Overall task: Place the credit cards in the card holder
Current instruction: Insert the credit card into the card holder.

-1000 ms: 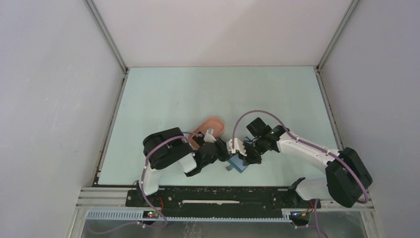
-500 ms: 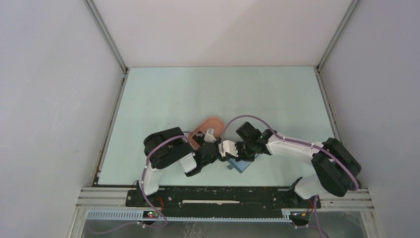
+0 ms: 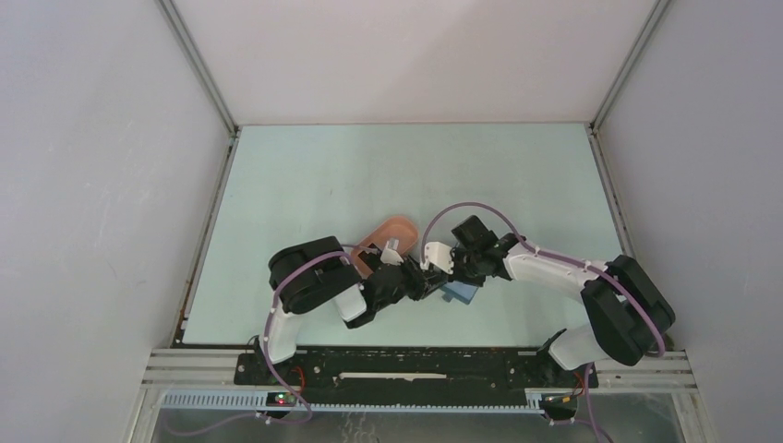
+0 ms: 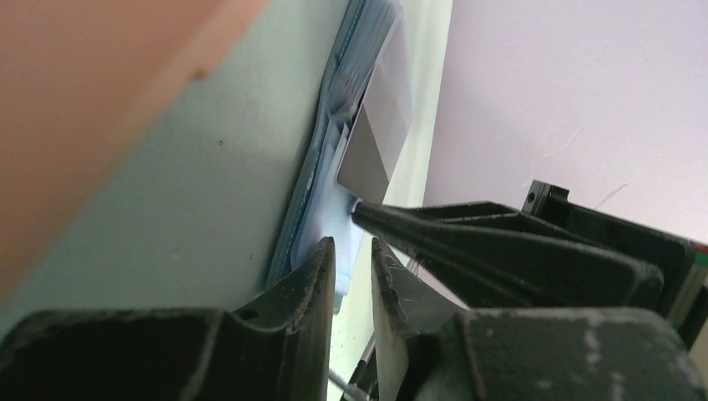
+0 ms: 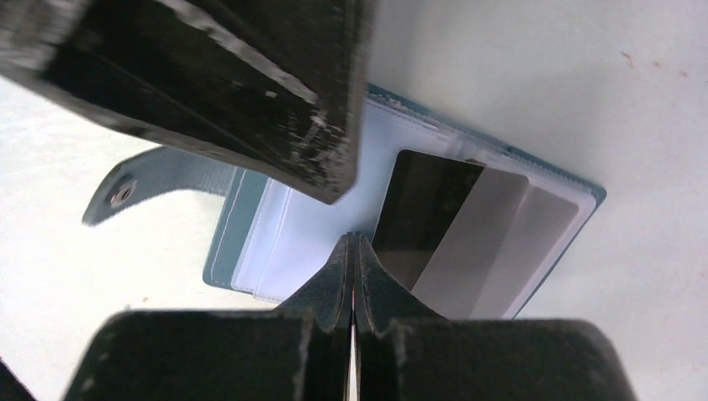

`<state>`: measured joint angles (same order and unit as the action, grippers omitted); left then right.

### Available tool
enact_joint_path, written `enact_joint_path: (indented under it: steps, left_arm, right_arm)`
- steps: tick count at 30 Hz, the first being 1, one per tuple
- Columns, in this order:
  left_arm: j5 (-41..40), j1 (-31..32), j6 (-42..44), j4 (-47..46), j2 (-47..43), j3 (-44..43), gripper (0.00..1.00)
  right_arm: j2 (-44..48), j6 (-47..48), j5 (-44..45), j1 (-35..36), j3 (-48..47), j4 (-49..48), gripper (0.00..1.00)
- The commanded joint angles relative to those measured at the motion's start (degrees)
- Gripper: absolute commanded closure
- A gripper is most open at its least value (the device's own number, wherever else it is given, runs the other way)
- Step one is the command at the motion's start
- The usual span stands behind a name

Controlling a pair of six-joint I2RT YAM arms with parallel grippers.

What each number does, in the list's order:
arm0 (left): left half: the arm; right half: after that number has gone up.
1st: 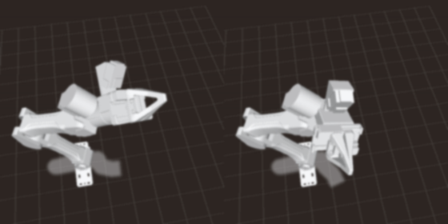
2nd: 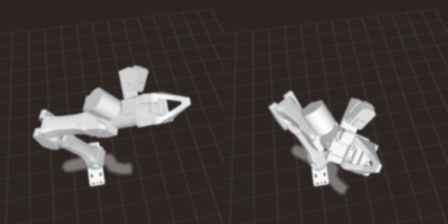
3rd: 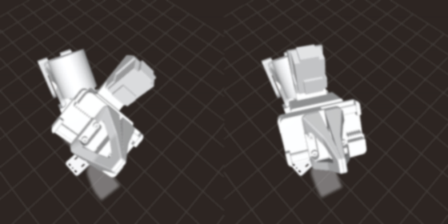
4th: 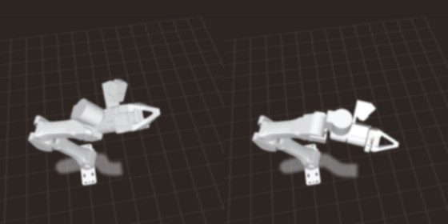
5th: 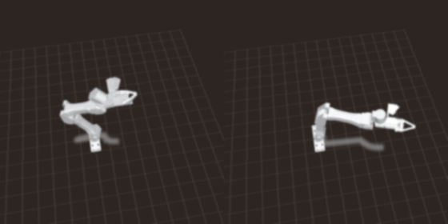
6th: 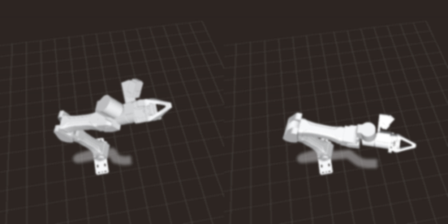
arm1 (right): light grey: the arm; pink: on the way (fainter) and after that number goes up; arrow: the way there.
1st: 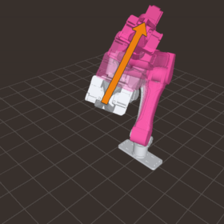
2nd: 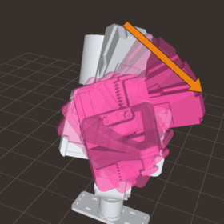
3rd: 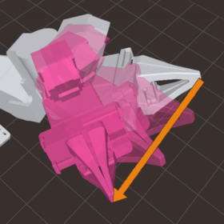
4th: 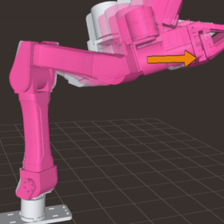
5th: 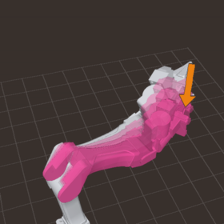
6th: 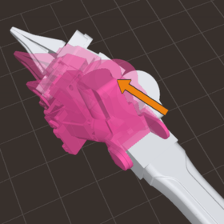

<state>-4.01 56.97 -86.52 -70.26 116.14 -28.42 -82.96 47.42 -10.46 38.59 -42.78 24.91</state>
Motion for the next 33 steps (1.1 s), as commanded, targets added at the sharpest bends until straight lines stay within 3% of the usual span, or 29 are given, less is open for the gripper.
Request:
enact_joint_path:
  steps: [1,22,33]
  left_arm:
    - [1.94,-1.07,-2.77,5.48,3.05,0.02,0.73]
    - [5.13,-1.69,-1.10,8.90,7.98,-2.86,0.74]
    - [5.34,-1.77,-1.02,8.03,8.94,-2.78,0.75]
  right_arm:
    - [-0.09,-2.45,4.96,-1.37,-1.58,-3.04,1.00]
    - [-3.49,-7.95,16.77,-1.33,-2.74,-15.14,1.00]
    - [-4.96,-9.85,16.80,-4.39,-3.80,-16.65,1.00]
